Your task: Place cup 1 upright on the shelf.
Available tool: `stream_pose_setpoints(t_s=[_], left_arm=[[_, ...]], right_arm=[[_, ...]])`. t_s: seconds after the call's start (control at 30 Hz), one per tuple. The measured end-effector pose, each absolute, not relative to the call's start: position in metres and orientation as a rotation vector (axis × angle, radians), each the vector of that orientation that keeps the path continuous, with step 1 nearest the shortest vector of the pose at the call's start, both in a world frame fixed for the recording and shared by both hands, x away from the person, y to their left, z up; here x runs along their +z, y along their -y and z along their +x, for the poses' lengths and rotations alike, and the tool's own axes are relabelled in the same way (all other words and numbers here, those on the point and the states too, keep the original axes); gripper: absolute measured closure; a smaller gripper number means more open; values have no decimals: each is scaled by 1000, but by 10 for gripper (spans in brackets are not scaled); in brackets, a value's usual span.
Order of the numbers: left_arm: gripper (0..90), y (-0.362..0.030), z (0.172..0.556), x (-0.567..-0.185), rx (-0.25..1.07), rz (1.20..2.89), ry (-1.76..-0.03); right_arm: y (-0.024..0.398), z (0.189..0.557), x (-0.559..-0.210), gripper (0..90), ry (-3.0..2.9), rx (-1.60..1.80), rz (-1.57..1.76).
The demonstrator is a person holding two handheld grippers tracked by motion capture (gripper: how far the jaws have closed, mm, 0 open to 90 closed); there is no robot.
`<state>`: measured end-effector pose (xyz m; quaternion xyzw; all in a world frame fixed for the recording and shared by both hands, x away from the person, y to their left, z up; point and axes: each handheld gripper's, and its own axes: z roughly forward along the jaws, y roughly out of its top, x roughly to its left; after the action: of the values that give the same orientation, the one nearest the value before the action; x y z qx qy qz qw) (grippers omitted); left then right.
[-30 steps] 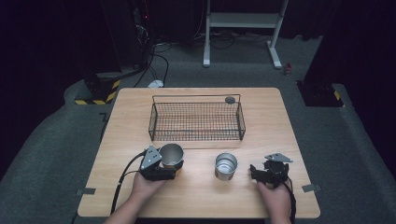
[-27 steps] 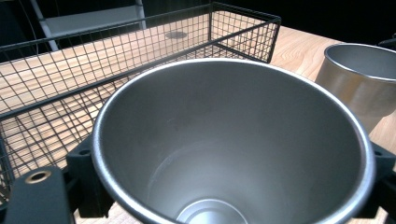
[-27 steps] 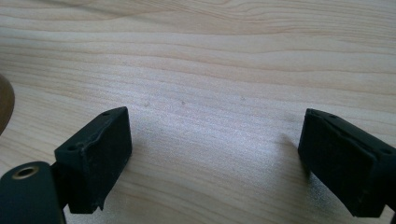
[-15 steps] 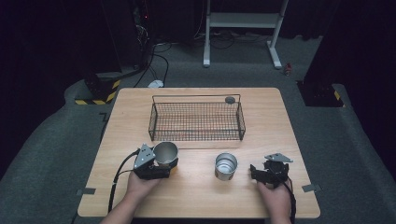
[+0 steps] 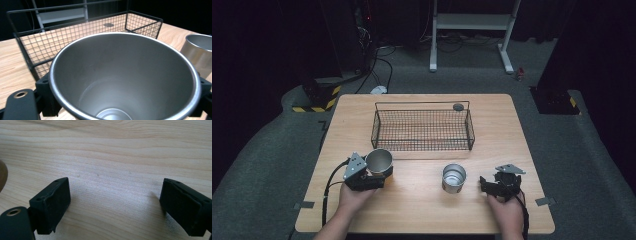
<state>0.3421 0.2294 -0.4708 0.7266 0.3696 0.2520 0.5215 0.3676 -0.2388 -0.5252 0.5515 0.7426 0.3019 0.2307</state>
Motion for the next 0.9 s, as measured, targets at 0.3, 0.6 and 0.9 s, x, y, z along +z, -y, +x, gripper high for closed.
stream_pose_setpoints(t_s=[0.3, 0.6, 0.9], left_arm=[[138, -239, 343, -467, 605, 1708, -918], [138, -239, 344, -461, 631, 1715, -913], [139, -234, 348, -455, 619, 1729, -910]], right_arm=[[239, 368, -525, 97, -2042, 830, 1517], [239, 368, -525, 97, -2043, 830, 1517], [239, 368, -525, 99, -2043, 830, 1517]])
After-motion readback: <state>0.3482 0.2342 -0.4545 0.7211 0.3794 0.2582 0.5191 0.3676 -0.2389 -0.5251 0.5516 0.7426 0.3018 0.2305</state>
